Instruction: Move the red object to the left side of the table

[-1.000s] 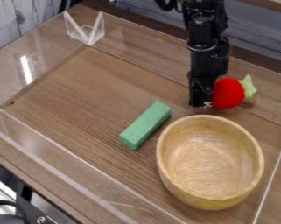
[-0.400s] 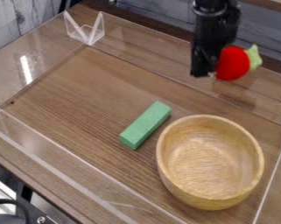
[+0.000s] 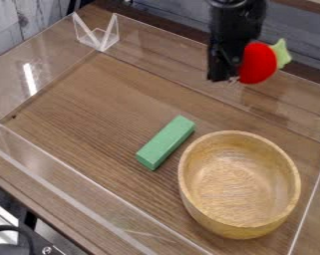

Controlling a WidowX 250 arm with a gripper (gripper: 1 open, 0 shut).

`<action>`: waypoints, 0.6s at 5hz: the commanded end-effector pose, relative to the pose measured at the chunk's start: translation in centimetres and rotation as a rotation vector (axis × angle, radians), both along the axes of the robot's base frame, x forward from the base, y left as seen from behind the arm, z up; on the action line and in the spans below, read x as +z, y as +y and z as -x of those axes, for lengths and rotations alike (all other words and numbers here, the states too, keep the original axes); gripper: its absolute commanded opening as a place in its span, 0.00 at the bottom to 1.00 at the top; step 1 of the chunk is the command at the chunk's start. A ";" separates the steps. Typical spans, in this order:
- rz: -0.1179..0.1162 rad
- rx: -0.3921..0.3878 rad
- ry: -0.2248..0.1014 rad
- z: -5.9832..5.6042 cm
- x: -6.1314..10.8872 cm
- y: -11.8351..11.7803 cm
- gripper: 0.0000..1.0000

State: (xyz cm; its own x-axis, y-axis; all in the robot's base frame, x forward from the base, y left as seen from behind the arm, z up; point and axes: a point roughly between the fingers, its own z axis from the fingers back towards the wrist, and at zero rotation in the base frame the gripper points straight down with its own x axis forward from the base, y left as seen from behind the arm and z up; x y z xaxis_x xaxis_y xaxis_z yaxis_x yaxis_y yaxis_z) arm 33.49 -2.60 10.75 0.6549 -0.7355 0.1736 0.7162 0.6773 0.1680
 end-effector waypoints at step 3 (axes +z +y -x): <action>0.018 0.074 -0.061 1.4 1.4 1.1 0.00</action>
